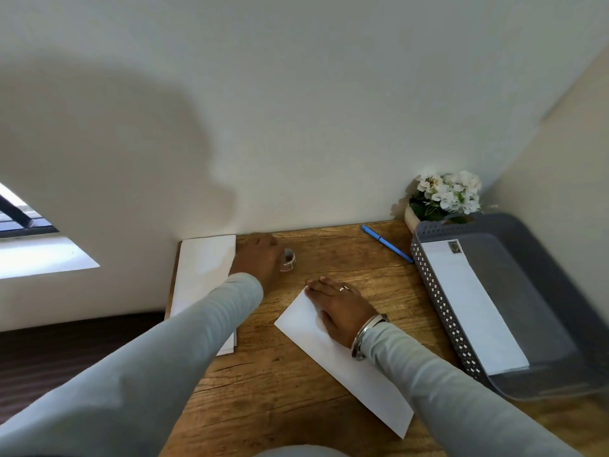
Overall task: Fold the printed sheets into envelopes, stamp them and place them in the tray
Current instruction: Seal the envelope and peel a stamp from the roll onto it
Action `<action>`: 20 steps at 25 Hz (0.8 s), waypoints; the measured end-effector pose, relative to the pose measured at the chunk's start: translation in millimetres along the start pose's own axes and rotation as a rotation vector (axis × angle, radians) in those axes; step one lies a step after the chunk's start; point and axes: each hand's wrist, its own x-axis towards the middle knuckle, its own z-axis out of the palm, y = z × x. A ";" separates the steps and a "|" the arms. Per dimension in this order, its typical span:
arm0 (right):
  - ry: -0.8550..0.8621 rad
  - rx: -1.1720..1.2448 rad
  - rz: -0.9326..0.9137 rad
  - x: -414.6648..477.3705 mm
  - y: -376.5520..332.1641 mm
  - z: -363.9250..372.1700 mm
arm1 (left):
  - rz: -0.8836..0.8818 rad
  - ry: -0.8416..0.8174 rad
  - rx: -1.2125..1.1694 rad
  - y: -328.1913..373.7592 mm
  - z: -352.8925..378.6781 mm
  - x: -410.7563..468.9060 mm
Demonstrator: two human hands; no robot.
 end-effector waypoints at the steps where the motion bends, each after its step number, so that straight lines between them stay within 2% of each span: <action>1: 0.003 0.002 0.001 -0.1 0.0 0.4 | -0.012 0.006 -0.102 -2.8 1.4 -6.4; 6: -0.030 0.039 0.002 2.3 0.7 -2.1 | -0.031 0.036 -0.477 -9.4 7.6 -46.2; 8: -0.007 0.133 0.020 5.6 -0.9 -12.2 | -0.055 0.072 -0.598 -8.1 8.1 -61.3; 13: 0.365 0.553 0.069 10.2 -29.6 -43.0 | -0.145 0.117 -0.829 -3.2 2.8 -78.3; 17: 0.483 0.732 0.085 10.6 -50.5 -47.9 | -0.198 0.086 -1.037 8.8 -4.1 -83.5; 20: 0.517 0.745 0.111 9.9 -52.1 -46.9 | -0.204 0.066 -1.131 17.0 -9.6 -88.8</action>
